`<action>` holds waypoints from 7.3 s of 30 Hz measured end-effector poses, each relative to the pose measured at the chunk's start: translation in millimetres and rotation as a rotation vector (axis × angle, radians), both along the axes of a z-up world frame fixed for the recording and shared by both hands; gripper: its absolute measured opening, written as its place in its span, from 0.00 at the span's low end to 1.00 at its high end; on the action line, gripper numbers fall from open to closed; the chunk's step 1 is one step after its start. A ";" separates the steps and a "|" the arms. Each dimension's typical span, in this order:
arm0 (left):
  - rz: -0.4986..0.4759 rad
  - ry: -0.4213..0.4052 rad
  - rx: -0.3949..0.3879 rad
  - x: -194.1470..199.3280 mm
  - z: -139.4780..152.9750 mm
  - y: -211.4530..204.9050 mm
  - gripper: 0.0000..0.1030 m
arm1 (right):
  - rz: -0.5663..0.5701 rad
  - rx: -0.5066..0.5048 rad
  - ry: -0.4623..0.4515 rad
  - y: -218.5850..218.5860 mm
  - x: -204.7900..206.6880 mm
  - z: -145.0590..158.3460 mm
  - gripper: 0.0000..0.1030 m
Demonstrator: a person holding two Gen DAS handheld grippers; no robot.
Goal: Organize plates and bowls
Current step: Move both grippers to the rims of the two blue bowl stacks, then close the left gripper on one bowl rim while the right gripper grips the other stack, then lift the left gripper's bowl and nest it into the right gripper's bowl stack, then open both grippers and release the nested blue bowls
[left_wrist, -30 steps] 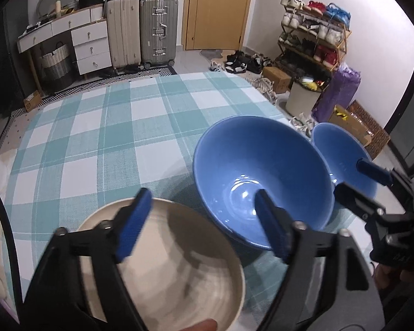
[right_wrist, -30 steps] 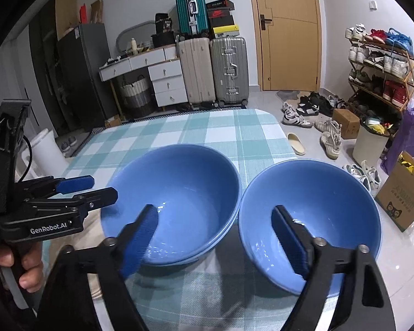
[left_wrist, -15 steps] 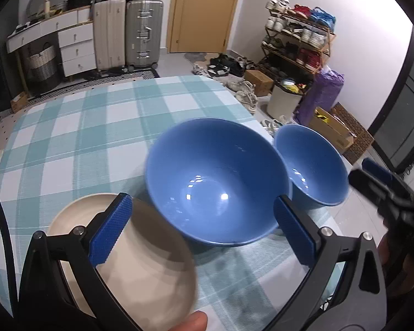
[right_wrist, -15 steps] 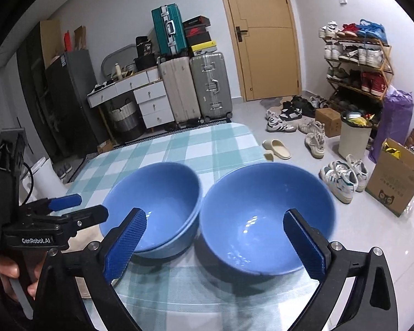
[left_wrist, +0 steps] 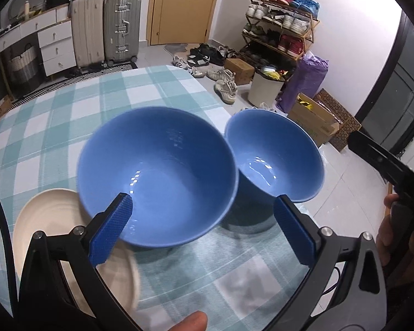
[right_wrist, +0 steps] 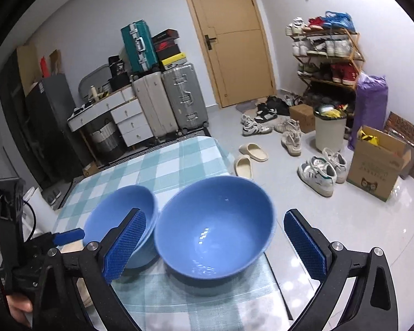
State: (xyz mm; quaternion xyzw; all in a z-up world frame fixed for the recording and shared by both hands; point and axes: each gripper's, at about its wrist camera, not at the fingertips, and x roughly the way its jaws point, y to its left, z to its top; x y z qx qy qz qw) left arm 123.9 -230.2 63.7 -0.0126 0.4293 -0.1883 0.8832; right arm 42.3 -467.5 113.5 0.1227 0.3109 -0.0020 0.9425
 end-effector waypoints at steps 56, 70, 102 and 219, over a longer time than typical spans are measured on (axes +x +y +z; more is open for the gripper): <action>-0.029 0.157 -0.067 28.3 -47.6 -92.7 0.36 | -0.047 0.165 0.113 -49.5 50.5 -97.2 0.24; -0.048 0.100 -0.007 26.2 -47.1 -97.6 0.33 | -0.047 0.118 0.105 -42.6 49.3 -96.5 0.20; -0.057 -0.034 -0.017 -4.9 19.2 -73.8 0.33 | -0.016 0.079 -0.015 -30.4 8.7 -34.7 0.20; 0.173 -0.026 0.123 19.6 -26.3 98.0 0.37 | 0.242 -0.182 0.039 134.8 55.1 -67.6 0.29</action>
